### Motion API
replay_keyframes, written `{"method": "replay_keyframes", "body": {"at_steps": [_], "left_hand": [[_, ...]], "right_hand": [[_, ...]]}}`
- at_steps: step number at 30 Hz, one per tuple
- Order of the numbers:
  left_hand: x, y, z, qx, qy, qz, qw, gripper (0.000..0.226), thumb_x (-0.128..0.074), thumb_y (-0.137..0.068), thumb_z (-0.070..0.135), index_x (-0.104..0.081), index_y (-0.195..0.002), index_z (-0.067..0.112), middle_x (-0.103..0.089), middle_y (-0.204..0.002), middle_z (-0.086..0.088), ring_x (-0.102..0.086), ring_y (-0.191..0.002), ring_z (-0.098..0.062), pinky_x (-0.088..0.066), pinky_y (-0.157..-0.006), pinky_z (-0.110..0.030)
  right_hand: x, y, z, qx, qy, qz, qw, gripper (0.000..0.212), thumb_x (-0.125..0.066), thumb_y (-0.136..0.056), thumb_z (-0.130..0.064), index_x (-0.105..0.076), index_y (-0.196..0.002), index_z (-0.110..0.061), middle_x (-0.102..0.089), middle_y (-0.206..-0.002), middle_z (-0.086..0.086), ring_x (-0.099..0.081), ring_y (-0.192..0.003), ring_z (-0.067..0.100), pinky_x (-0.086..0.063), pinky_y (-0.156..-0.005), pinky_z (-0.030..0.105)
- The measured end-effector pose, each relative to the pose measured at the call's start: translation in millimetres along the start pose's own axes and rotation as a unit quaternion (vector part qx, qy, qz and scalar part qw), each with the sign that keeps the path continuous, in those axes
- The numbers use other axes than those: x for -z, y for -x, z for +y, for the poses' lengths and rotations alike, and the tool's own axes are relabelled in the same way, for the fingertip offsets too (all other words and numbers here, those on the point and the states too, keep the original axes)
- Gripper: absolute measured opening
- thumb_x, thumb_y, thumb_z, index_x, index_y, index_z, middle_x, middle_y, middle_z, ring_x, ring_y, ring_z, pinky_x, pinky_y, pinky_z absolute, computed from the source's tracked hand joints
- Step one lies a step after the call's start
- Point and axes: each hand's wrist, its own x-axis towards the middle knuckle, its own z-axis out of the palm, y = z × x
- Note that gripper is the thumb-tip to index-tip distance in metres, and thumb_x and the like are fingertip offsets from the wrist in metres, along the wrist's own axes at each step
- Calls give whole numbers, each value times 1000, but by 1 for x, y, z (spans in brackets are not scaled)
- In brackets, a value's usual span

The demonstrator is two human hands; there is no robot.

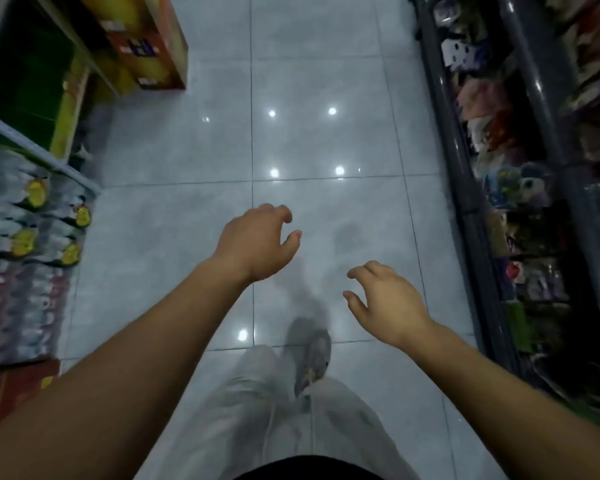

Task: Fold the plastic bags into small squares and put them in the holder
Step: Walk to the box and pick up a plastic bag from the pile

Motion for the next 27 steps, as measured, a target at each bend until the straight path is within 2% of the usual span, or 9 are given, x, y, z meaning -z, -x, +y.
{"method": "replay_keyframes", "body": {"at_steps": [5,8,16,27], "left_hand": [[63,-119,-35,22,8,32,999,42,-49,-100,50,-58,-132,24,-64,-117,3,-62,-98,-17,-53,-81,-36],[100,-204,-64,23,4,40,999,42,-49,-100,49,-58,-131,22,-64,-116,2,-62,-99,-18,-50,-79,-34],[202,-421,-125,32,-5,22,999,44,-48,-100,51,-57,-132,22,-63,-120,0,-62,-100,-21,-53,-83,-38],[308,-737,-163,77,19,27,996,40,-49,-100,48,-56,-131,24,-63,-120,2,-62,-102,-21,-50,-85,-38]], "right_hand": [[77,-140,2,42,24,-4,999,43,-48,-103,-41,-53,-140,-21,-55,-134,-1,-54,-119,20,-46,-88,30],[118,-232,-2,51,36,6,998,43,-48,-102,-41,-53,-139,-21,-55,-133,-1,-54,-119,21,-47,-88,32],[228,-449,-12,33,41,2,999,42,-52,-100,-43,-54,-137,-24,-58,-130,-3,-56,-115,19,-50,-89,33],[384,-765,21,76,49,7,996,41,-51,-100,-43,-54,-136,-23,-61,-123,-2,-57,-112,20,-52,-88,37]]}}
